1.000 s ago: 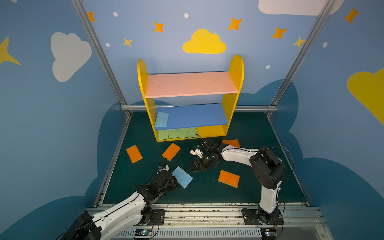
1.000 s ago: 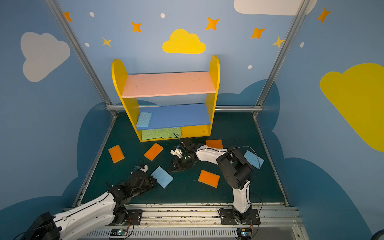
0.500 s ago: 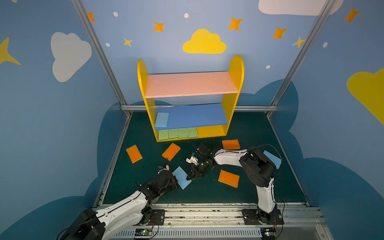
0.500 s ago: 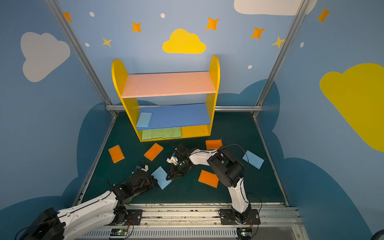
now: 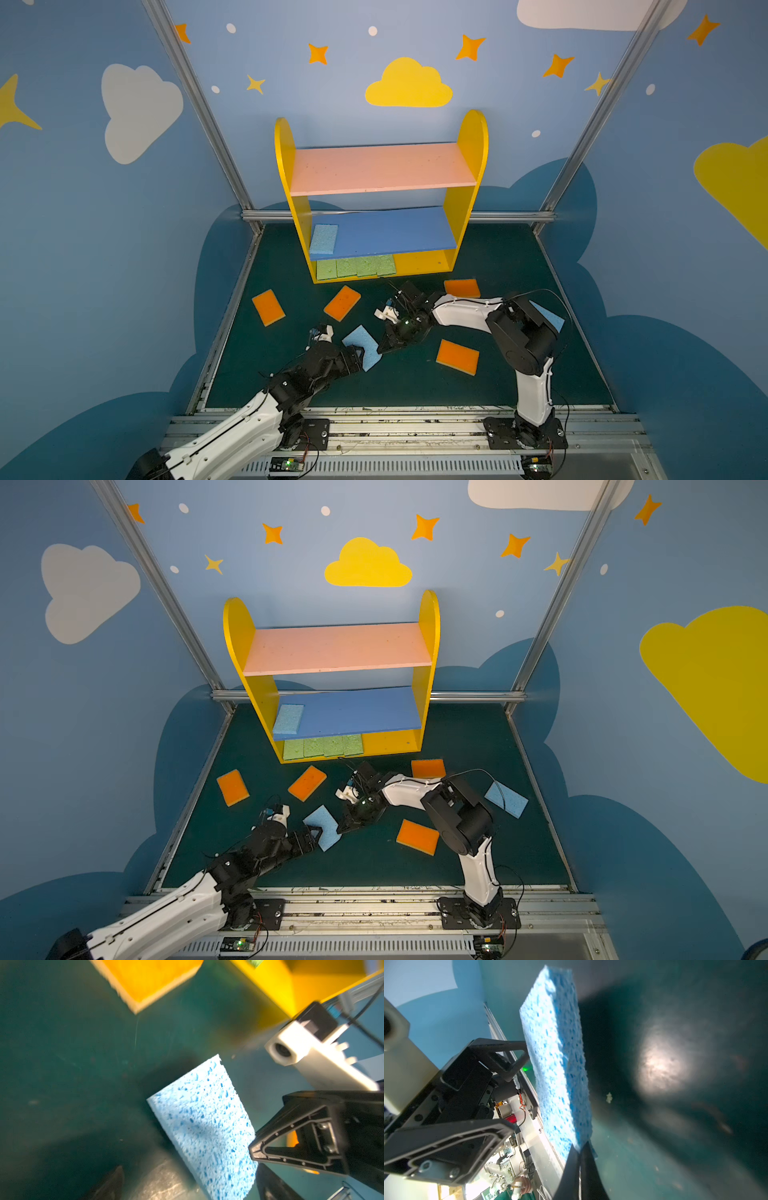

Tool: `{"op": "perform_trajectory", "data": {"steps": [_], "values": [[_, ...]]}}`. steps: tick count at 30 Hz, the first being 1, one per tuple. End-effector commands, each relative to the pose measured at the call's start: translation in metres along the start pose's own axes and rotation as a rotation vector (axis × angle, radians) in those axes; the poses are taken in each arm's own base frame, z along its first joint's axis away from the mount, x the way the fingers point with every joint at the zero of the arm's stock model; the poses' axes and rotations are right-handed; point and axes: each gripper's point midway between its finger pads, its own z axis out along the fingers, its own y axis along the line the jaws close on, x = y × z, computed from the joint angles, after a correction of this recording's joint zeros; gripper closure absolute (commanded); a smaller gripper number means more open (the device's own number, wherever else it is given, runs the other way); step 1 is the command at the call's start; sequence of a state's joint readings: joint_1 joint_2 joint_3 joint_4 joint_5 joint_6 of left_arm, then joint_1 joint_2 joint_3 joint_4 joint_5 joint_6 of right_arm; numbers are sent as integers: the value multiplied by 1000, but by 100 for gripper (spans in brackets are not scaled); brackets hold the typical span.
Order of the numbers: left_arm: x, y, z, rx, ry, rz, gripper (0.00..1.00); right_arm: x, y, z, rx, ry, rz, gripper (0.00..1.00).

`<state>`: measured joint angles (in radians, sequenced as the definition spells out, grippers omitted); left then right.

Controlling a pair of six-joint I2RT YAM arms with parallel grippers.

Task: Place and organize the cleaning sponges onto the shelf
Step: 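Carry the upright blue sponge into the middle shelf level with the right gripper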

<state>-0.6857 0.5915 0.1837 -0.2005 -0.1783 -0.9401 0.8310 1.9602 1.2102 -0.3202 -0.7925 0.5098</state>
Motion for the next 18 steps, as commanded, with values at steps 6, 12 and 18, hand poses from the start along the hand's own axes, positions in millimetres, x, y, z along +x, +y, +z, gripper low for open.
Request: {"op": "perform_trajectory", "data": {"steps": [6,12,18], "values": [[-15,22,-15,-41,-69,-1,0,-41,43,-61,-15,-150,-92,100],[-10,30,-10,-35,-50,-23,1,-84,63,-90,-38,-233,-100,100],[-5,30,-5,-17,-28,-14,0,-135,67,-112,-26,-326,-35,100]]}}
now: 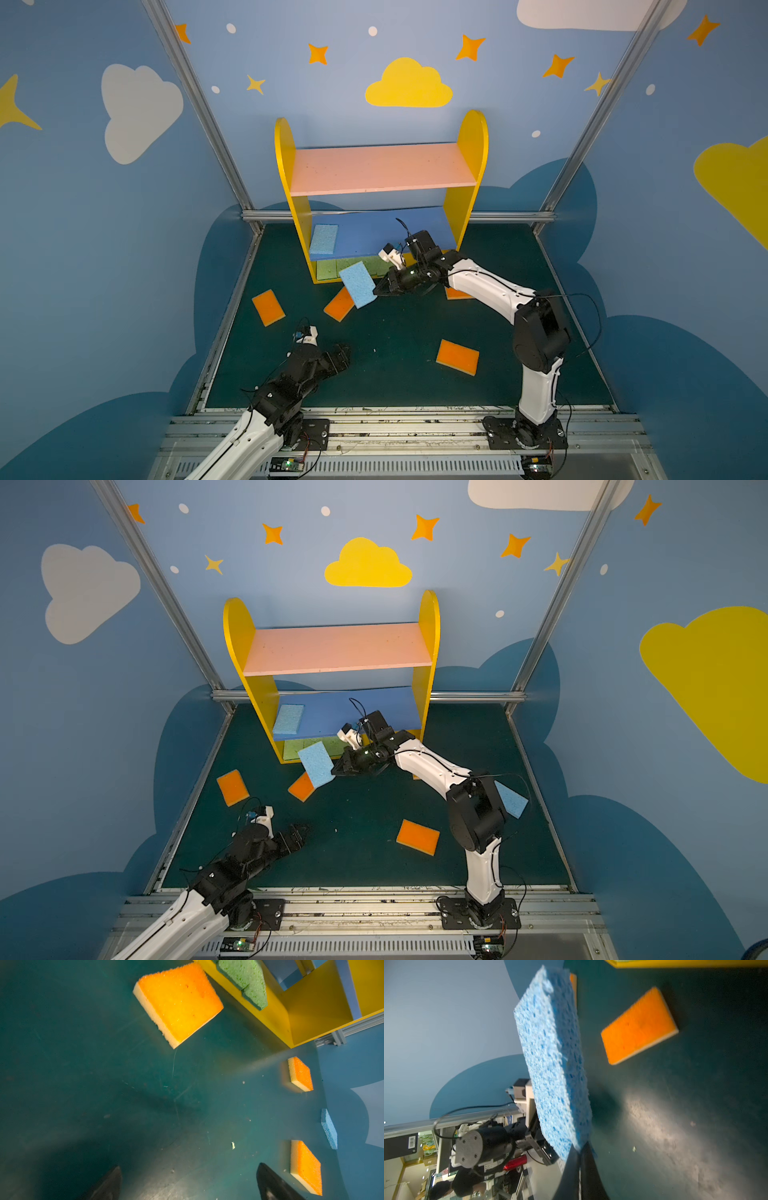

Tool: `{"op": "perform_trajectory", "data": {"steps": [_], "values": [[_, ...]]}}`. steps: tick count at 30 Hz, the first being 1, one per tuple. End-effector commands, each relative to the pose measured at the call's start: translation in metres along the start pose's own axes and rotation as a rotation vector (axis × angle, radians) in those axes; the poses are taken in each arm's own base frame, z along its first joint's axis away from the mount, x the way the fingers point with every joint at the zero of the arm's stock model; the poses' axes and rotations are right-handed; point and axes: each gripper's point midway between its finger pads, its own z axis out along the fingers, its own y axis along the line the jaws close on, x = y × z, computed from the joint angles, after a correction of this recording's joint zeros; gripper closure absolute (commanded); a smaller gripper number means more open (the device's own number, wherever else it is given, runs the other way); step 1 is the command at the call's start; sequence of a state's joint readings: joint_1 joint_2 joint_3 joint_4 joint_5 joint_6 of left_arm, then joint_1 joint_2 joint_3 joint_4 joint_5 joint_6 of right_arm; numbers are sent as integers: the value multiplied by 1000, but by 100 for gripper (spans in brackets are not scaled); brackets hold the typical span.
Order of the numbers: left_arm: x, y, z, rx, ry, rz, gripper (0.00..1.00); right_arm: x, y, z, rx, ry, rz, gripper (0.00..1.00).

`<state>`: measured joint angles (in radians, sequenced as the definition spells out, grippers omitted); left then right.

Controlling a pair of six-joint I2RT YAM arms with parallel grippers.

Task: Place and organize the cleaning sponges onto the shelf
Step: 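Carry the upright blue sponge into the middle shelf level with the right gripper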

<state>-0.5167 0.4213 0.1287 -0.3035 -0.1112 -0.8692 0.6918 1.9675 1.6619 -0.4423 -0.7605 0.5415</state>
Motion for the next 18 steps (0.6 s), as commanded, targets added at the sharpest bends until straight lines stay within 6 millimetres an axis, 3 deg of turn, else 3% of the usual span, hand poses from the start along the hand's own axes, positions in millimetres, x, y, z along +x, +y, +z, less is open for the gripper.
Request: {"op": "perform_trajectory", "data": {"steps": [1,11,18], "values": [[7,-2,3,24,32,25,1,-19,-16,2,59,-25,82,100],[5,-8,11,36,47,73,1,-103,-11,2,-3,-204,113,100],[3,-10,12,43,48,90,0,-145,-13,11,-43,-301,177,100]]}}
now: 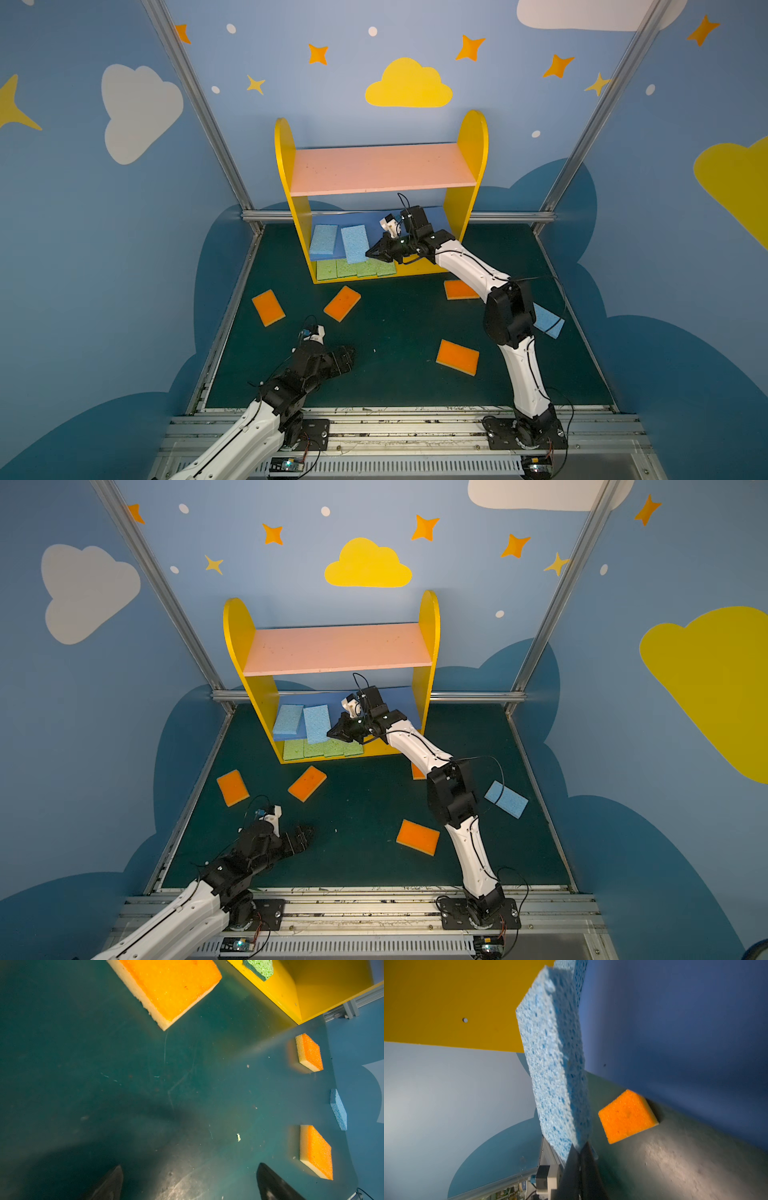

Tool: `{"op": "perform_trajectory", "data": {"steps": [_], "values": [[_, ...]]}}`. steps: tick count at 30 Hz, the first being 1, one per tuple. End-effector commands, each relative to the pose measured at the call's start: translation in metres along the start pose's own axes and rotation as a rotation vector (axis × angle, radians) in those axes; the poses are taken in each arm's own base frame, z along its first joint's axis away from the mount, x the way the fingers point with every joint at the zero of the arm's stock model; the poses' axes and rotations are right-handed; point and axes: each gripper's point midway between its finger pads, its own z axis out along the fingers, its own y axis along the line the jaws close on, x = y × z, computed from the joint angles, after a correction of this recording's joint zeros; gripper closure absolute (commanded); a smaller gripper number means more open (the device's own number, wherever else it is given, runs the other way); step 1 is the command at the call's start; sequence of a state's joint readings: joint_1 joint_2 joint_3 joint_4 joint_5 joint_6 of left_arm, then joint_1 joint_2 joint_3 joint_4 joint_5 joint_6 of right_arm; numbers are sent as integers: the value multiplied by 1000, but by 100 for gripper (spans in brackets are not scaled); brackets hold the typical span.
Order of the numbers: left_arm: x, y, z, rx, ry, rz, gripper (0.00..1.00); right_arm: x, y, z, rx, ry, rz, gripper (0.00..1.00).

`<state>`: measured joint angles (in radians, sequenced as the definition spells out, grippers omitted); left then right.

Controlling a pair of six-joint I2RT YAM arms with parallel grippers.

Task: Place and organize the cleaning sponges onto the shelf
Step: 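Carry the upright blue sponge into the middle shelf level with the right gripper, then lower the blue sponge beside the other blue sponge and open the right gripper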

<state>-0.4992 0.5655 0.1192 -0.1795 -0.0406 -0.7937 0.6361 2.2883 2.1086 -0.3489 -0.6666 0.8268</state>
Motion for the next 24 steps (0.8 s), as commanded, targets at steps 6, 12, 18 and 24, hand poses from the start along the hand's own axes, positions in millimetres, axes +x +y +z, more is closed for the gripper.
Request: {"op": "perform_trajectory", "data": {"steps": [6,12,18,24], "values": [[-6,-8,-4,44,-25,24,0,-41,11,23,-72,-106,64,100],[-6,-8,-5,52,-31,19,0,-48,8,37,-74,-143,76,100],[-7,-8,-6,57,-34,14,0,-48,-1,42,-55,-162,96,100],[-7,-8,-6,57,-33,12,1,-41,-2,50,-56,-147,89,90]]}}
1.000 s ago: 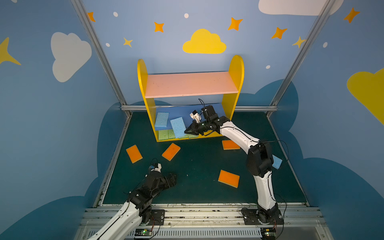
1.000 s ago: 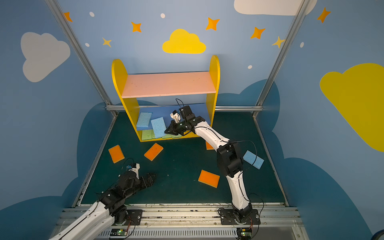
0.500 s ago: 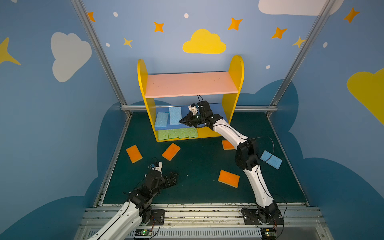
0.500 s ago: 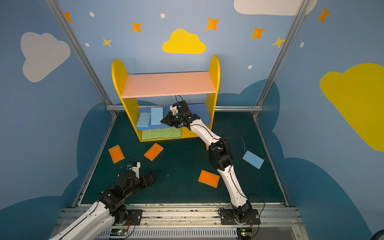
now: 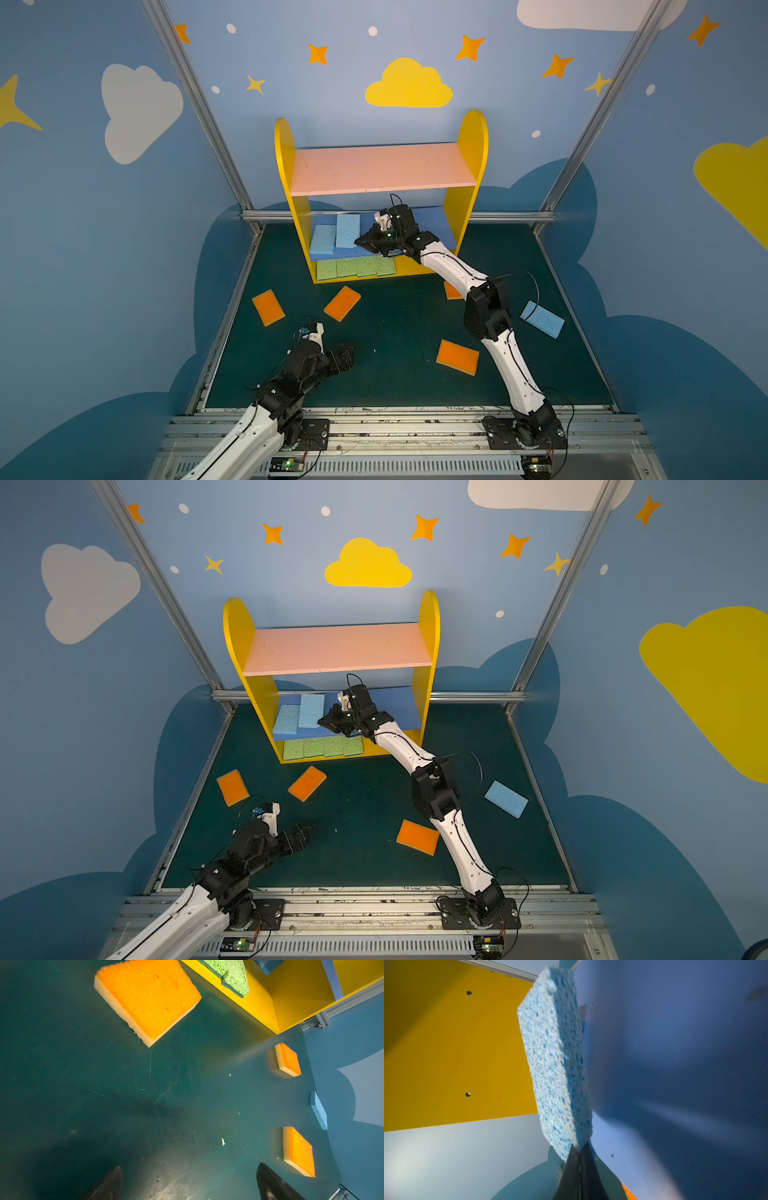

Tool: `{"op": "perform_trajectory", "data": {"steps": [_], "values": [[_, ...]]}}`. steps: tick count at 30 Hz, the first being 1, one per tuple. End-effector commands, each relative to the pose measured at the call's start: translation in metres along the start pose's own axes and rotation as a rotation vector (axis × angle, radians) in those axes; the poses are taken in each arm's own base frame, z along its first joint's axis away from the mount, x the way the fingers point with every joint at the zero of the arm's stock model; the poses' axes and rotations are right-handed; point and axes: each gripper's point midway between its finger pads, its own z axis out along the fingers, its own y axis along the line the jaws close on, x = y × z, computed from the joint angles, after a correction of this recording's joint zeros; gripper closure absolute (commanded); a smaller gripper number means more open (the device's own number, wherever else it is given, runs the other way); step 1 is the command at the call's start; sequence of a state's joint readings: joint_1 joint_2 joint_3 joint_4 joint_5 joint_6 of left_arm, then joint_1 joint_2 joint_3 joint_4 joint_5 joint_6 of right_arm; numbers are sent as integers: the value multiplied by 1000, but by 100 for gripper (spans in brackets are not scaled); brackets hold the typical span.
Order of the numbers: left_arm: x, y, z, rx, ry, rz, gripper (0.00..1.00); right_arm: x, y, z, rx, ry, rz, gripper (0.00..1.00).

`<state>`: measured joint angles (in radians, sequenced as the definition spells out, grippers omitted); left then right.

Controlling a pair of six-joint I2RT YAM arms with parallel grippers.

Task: Place and organize the cleaning sponges onto the shelf
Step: 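Lower the blue sponge beside the other blue sponge and open the right gripper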

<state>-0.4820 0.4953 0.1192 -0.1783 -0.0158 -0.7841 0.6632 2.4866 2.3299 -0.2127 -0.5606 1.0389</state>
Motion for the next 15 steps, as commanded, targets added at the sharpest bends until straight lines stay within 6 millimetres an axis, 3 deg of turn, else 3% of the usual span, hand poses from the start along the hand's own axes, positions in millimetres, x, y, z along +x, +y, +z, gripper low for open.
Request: {"op": "perform_trajectory", "data": {"steps": [1,5,15], "values": [[3,3,1,-2,9,10,1,2,-1,8,-11,-7,-16,87],[3,3,1,-3,10,10,1,5,1,9,-18,-2,-28,73],[3,3,1,-5,11,13,0,6,8,1,-32,-7,-62,64]]}}
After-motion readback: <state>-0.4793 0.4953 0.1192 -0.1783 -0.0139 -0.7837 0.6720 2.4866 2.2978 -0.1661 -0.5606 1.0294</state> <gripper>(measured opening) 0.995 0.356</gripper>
